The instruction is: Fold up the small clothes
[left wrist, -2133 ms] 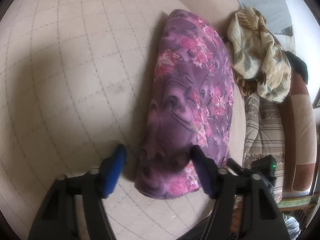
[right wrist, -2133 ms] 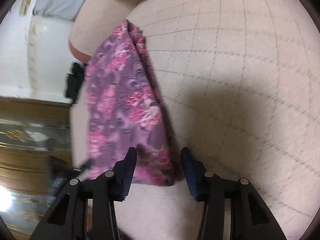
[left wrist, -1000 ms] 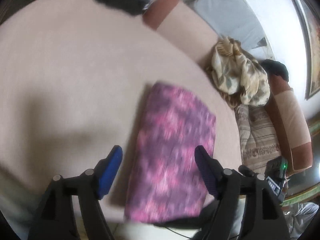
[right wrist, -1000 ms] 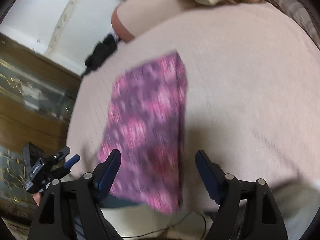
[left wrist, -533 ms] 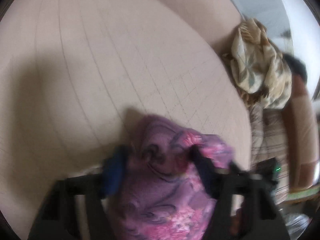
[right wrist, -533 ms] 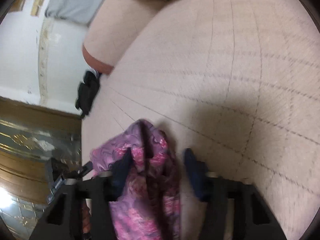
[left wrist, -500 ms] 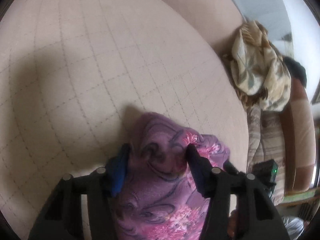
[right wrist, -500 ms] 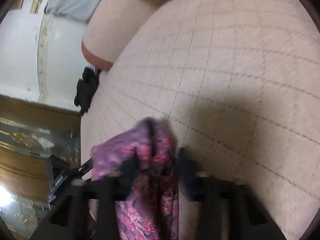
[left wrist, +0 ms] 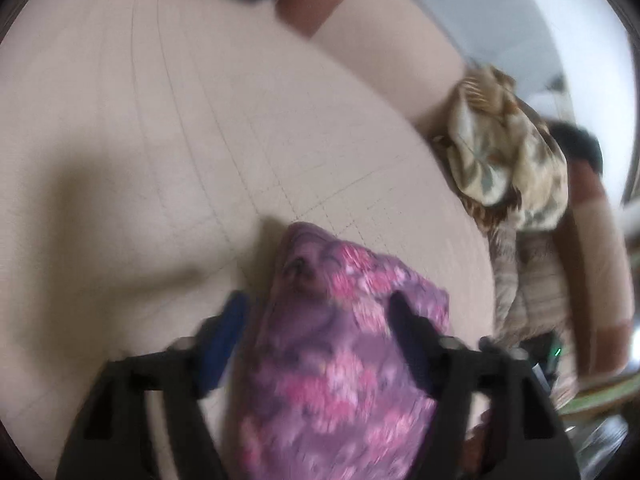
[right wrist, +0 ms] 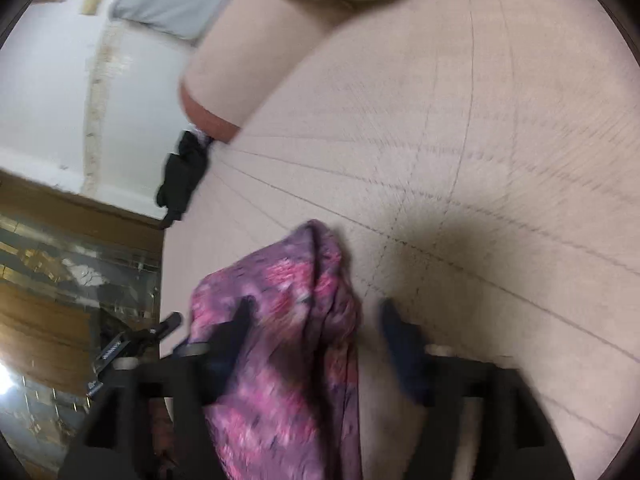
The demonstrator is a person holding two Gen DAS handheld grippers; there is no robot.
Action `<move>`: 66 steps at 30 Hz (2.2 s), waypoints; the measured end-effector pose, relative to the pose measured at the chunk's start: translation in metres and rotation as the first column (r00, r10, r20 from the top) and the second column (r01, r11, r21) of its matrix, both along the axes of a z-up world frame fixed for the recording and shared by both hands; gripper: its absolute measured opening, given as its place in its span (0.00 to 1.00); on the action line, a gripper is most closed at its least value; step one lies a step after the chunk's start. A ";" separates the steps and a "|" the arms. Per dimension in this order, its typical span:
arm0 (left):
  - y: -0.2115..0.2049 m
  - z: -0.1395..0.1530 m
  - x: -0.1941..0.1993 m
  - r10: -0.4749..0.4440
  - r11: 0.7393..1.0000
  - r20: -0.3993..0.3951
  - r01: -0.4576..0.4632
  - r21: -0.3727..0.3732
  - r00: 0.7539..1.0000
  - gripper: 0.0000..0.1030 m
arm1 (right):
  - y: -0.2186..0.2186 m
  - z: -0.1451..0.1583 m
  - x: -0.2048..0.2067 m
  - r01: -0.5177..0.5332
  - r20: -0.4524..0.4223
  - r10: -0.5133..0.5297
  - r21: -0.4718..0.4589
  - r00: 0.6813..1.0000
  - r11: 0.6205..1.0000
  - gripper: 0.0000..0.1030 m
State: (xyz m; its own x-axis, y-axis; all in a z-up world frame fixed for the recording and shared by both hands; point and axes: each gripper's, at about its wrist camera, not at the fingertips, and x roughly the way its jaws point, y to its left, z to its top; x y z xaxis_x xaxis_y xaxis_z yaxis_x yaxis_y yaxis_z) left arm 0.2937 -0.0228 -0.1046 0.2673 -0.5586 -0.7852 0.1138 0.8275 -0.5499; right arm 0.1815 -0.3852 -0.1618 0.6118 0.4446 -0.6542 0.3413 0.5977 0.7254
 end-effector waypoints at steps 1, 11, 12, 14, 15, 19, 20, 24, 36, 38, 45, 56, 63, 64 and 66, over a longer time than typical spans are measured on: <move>0.003 0.005 -0.014 -0.014 1.000 0.011 0.014 -0.009 1.000 0.77 | 0.001 0.003 -0.005 -0.014 0.005 0.014 0.001 1.000 1.000 0.86; 0.003 -0.049 0.002 0.044 0.997 -0.143 -0.053 -0.056 0.989 0.77 | 0.019 -0.040 0.006 -0.022 -0.076 0.037 0.189 0.996 0.982 0.71; 0.000 -0.052 0.014 0.022 0.999 -0.153 -0.029 -0.041 0.988 0.77 | 0.018 -0.044 0.011 -0.013 -0.089 0.032 0.207 0.995 0.978 0.70; 0.000 -0.061 0.027 0.046 0.998 -0.173 -0.053 -0.040 0.984 0.73 | 0.019 -0.053 0.025 -0.010 -0.117 0.037 0.218 0.993 0.976 0.49; 0.004 -0.064 0.030 0.074 0.993 -0.180 -0.089 -0.077 0.981 0.67 | 0.021 -0.054 0.031 -0.022 -0.124 0.048 0.200 0.991 0.979 0.40; 0.015 -0.040 0.025 0.076 0.978 -0.103 -0.095 -0.186 0.992 0.03 | 0.024 -0.043 0.039 -0.082 -0.083 0.095 0.144 0.992 0.986 0.25; 0.021 -0.025 0.022 0.087 0.971 -0.052 -0.096 -0.217 0.995 0.01 | 0.023 -0.036 0.039 -0.088 -0.067 0.098 0.133 0.993 0.987 0.24; 0.038 0.006 0.037 0.122 0.944 0.000 -0.116 -0.310 0.993 0.01 | 0.024 0.007 0.050 -0.119 0.060 0.114 0.101 0.992 0.988 0.23; 0.026 -0.042 0.046 0.123 0.990 -0.103 -0.129 -0.054 0.987 0.51 | 0.031 -0.027 0.078 -0.200 -0.034 0.201 0.039 0.979 0.979 0.68; 0.016 -0.041 0.042 0.091 0.995 -0.092 -0.093 -0.024 0.992 0.54 | 0.030 -0.022 0.061 -0.172 -0.039 0.174 0.041 0.984 0.984 0.68; 0.017 -0.002 -0.020 -0.005 0.968 0.063 -0.011 0.250 0.998 0.73 | 0.044 0.005 -0.016 -0.164 -0.020 0.163 -0.038 0.986 0.986 0.70; 0.020 -0.029 -0.125 -0.070 0.981 0.014 0.067 0.180 0.997 0.53 | 0.064 -0.025 -0.093 -0.140 -0.075 0.144 0.054 0.987 0.989 0.39; 0.036 -0.016 -0.134 -0.045 0.998 0.016 0.044 0.039 0.999 0.11 | 0.058 -0.036 -0.106 -0.139 -0.091 0.148 0.098 0.985 0.985 0.09; 0.039 -0.011 -0.139 -0.038 0.998 0.054 0.036 0.049 0.998 0.11 | 0.054 -0.031 -0.113 -0.131 -0.066 0.138 0.106 0.988 0.986 0.09; 0.035 -0.028 -0.139 -0.037 0.988 0.018 0.033 0.153 0.999 0.12 | 0.056 -0.026 -0.116 -0.142 -0.066 0.145 0.055 0.987 0.988 0.09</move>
State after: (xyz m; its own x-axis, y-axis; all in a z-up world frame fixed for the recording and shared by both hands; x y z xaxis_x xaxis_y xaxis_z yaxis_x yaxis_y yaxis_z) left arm 0.1545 0.0120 -0.1323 0.2667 -0.4417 -0.8566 0.1541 0.8969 -0.4145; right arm 0.0653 -0.3287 -0.1881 0.4932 0.5575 -0.6678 0.3054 0.6078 0.7330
